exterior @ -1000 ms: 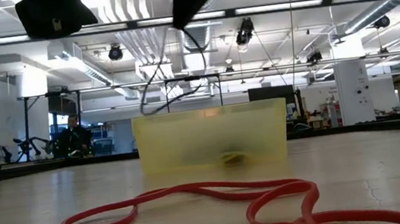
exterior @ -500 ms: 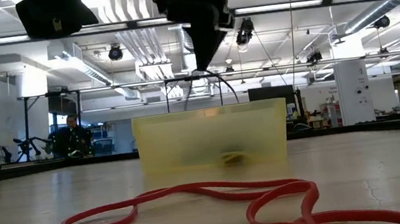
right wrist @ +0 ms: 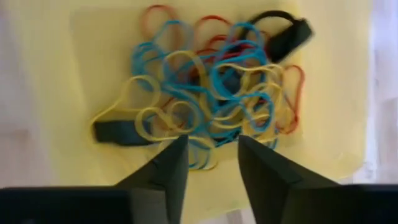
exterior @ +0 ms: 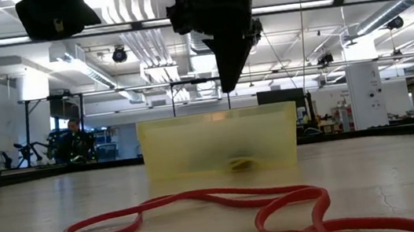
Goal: Pick and place rubber bands into bin
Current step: Put the red rubber band into the yellow bin
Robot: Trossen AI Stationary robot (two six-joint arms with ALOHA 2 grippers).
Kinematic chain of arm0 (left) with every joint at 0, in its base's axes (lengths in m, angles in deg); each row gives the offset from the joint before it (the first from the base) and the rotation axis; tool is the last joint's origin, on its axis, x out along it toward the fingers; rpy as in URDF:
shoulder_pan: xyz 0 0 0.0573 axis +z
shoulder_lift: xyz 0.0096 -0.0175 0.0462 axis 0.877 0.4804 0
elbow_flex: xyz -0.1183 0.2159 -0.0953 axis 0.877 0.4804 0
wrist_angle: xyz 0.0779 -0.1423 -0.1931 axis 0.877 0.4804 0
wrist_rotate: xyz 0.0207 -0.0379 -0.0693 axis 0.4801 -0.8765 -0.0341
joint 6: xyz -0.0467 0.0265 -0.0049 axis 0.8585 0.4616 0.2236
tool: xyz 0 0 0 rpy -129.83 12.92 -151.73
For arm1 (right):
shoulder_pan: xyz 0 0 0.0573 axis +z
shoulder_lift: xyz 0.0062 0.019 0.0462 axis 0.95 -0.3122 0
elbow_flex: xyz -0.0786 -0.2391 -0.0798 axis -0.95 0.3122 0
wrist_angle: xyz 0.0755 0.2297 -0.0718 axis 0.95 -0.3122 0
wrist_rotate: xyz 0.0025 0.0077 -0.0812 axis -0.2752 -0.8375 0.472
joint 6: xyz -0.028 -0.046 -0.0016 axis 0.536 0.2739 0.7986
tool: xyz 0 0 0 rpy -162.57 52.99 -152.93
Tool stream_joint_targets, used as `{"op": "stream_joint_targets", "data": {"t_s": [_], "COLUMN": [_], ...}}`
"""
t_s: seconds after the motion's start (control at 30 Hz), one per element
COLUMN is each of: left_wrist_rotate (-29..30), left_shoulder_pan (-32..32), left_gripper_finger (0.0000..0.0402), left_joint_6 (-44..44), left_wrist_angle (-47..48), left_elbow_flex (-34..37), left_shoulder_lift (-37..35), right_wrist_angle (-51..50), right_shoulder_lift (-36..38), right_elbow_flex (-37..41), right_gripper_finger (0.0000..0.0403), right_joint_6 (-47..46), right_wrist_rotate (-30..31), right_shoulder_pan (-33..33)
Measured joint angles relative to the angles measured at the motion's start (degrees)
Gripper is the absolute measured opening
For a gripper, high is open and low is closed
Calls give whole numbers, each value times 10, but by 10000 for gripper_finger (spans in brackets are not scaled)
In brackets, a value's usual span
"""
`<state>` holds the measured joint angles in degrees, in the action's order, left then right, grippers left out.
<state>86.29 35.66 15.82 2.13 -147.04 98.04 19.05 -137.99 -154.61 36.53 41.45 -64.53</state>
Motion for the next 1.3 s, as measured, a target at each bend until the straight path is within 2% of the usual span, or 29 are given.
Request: {"op": "stream_joint_targets", "data": {"t_s": [0.17,0.33,0.7,1.03,1.3], "left_wrist_rotate": [0,0,0,0,0], "left_shoulder_pan": [0,0,0,0,0], "left_gripper_finger": [178,178,178,178,178], "left_joint_6": [0,0,0,0,-8], "left_wrist_angle": [0,-2,-21,-30,-30], "left_elbow_flex": [0,0,0,0,2], "left_shoulder_lift": [0,0,0,0,0], "right_wrist_angle": [7,7,64,99,166], "right_shoulder_lift": [0,0,0,0,0], "right_elbow_flex": [-6,-5,25,72,111], "right_gripper_finger": [165,180,182,173,174], "right_joint_6": [32,29,81,-12,-13], "right_wrist_rotate": [-1,-1,0,0,-5], "right_shoulder_pan": [31,58,171,253,294]}}
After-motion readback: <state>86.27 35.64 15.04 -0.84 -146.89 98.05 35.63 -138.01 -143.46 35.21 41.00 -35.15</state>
